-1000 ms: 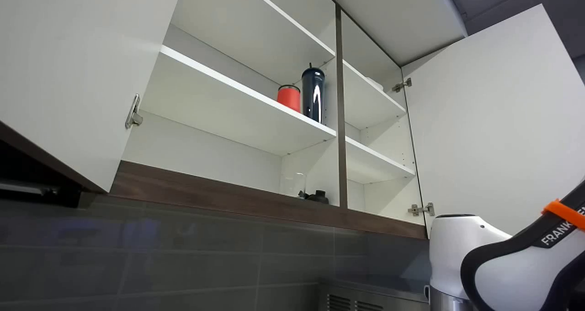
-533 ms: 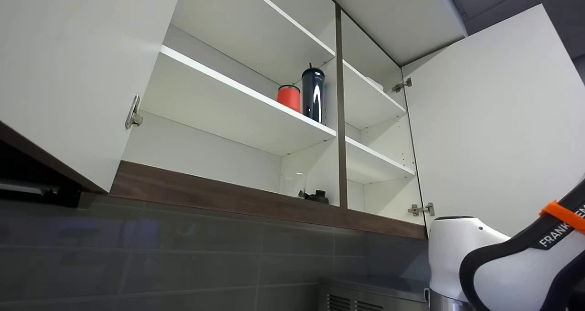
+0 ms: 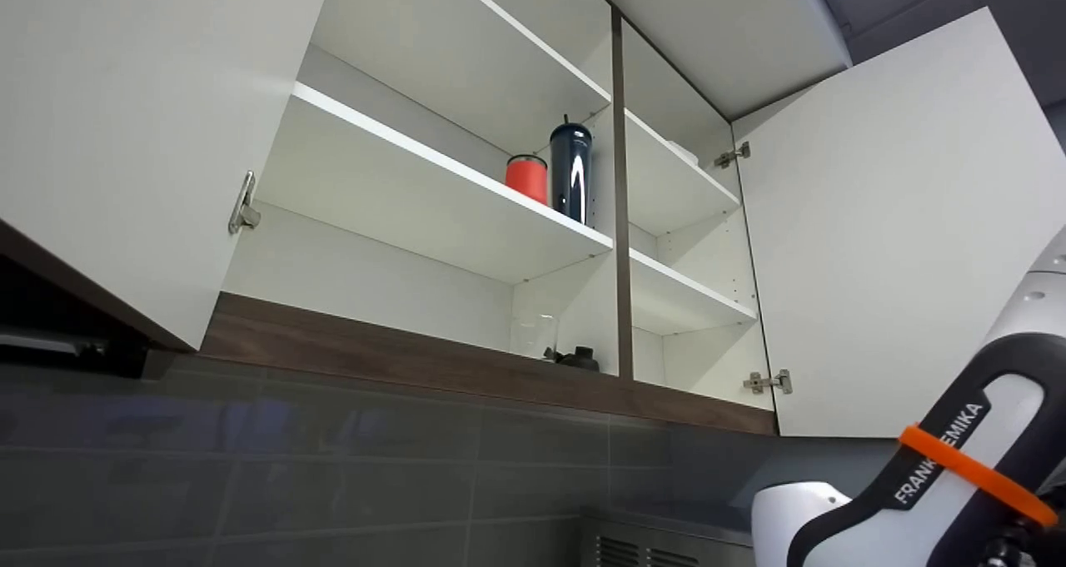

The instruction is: Put the container inside the cupboard

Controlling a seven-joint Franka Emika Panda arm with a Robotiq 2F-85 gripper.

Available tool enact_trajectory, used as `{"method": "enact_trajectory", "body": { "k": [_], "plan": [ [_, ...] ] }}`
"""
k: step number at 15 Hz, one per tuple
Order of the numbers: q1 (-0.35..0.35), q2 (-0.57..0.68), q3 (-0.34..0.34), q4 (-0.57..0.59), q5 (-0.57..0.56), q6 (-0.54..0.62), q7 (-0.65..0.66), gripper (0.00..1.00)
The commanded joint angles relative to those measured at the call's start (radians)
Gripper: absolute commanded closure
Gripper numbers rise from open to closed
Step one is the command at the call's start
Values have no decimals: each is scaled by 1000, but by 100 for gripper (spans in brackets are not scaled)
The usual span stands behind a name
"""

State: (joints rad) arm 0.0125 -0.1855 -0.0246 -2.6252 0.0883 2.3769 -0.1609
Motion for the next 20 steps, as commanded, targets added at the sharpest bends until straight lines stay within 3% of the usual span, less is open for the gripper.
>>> {"method": "enact_trajectory", "body": {
  "k": [1,6,8,13,20],
  "plan": [
    [31,113,-35,46,151,-47,-191,0],
    [1,208,-37,96,357,-116,-410,0],
    [-6,176,-20,65,317,-84,-365,0],
    [-19,217,-16,97,340,-100,-390,0],
    [-40,253,-12,124,687,-29,-512,0]
  ]
}}
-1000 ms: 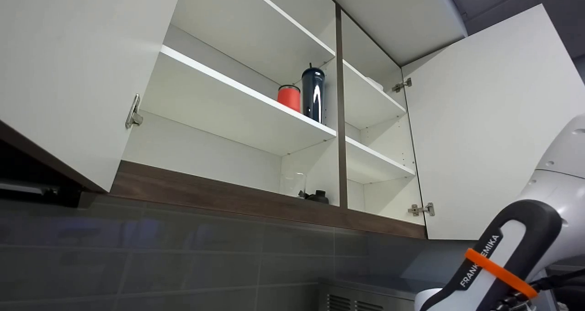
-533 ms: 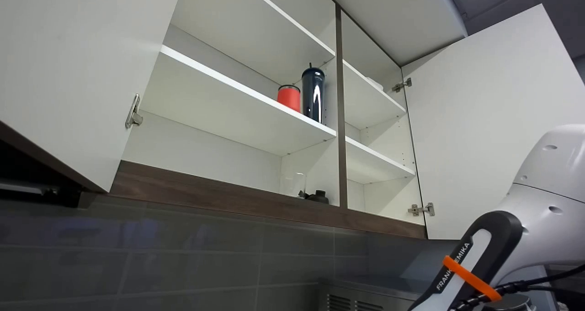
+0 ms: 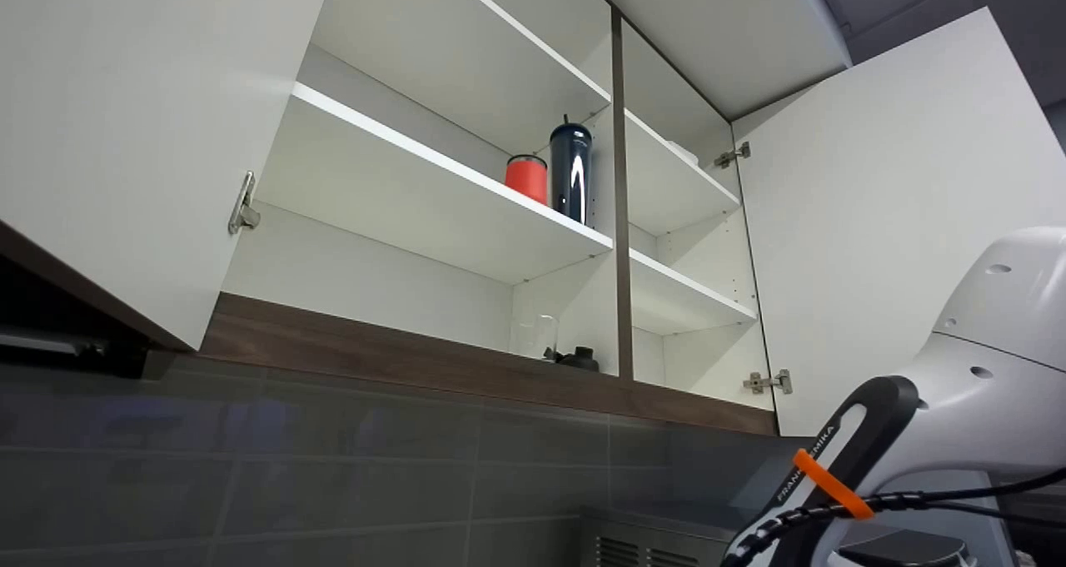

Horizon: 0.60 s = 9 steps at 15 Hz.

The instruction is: Put the container inside the cupboard

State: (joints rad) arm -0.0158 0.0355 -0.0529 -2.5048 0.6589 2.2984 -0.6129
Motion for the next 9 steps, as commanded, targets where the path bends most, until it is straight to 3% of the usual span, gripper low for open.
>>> {"method": "enact_trajectory", "body": {
  "k": [1,9],
  "plan": [
    [-9,39,19,1,149,78,-75,0],
    [-5,139,80,19,379,328,-194,0]
  ]
}}
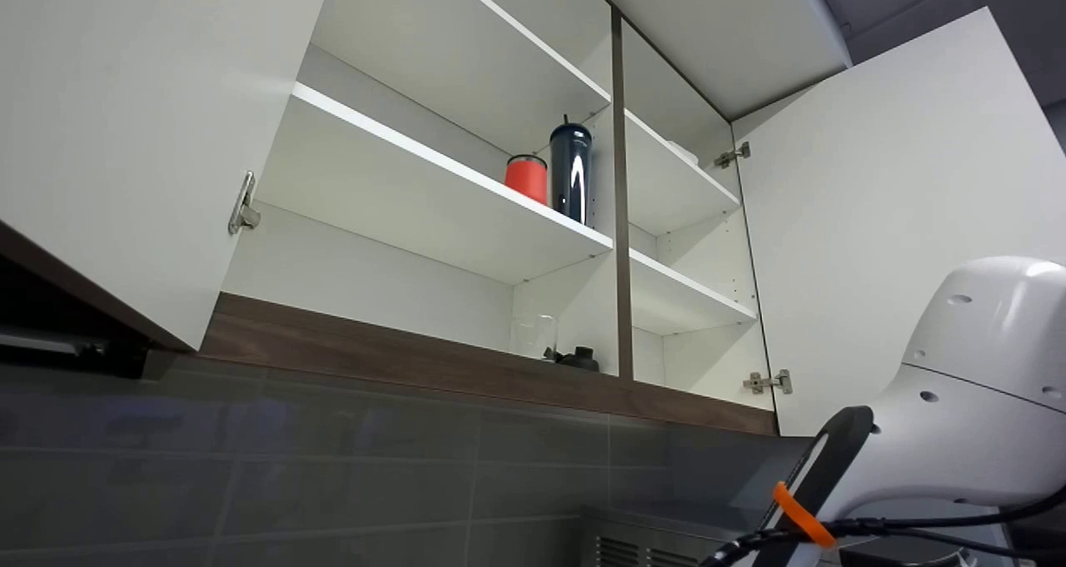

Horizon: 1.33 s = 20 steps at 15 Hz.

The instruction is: Put the container inside the cupboard

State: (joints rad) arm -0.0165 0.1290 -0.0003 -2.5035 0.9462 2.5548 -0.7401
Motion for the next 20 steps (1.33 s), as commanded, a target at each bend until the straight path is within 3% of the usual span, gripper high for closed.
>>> {"method": "enact_trajectory", "body": {
  "k": [1,10,16,20],
  "plan": [
    [5,60,27,21,114,93,-84,0],
    [-1,185,42,77,167,175,-123,0],
    [-9,249,30,126,124,111,-95,0],
    [-28,263,11,159,89,4,-69,0]
  ]
}}
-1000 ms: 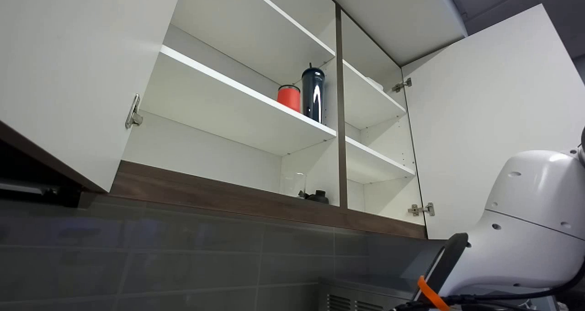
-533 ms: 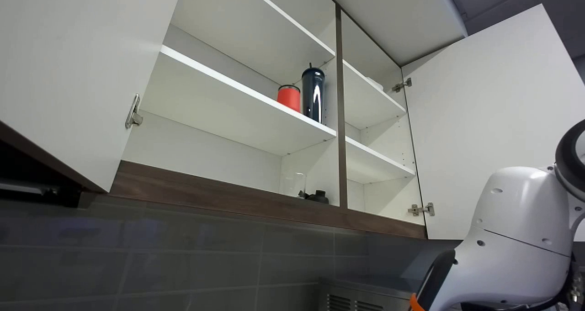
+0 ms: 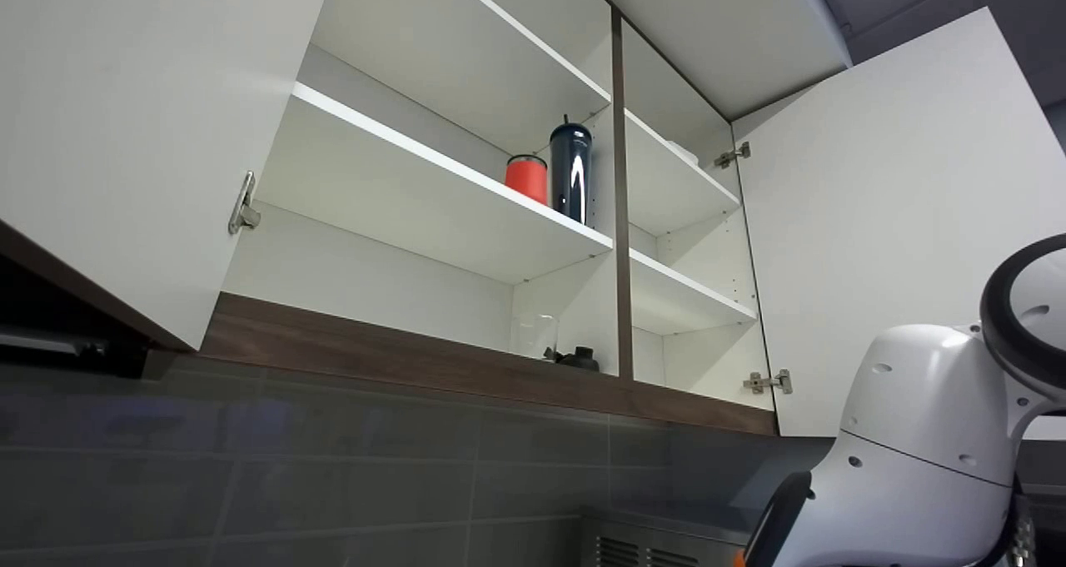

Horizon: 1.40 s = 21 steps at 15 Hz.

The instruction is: Put the container inside the cupboard

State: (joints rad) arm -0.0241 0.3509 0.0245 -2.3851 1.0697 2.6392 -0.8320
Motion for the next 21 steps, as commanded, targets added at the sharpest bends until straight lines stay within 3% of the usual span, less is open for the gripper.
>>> {"method": "enact_trajectory", "body": {
  "k": [1,4,8,19,20,21],
  "plan": [
    [-41,46,-6,50,-53,-109,38,0],
    [-71,66,-20,89,-89,-209,70,10],
    [-103,81,-28,128,-110,-313,88,0],
    [-117,125,-29,181,-145,-412,118,0],
    [-118,127,-27,183,-139,-410,117,25],
    [-119,130,-27,185,-139,-410,118,27]
  ]
}}
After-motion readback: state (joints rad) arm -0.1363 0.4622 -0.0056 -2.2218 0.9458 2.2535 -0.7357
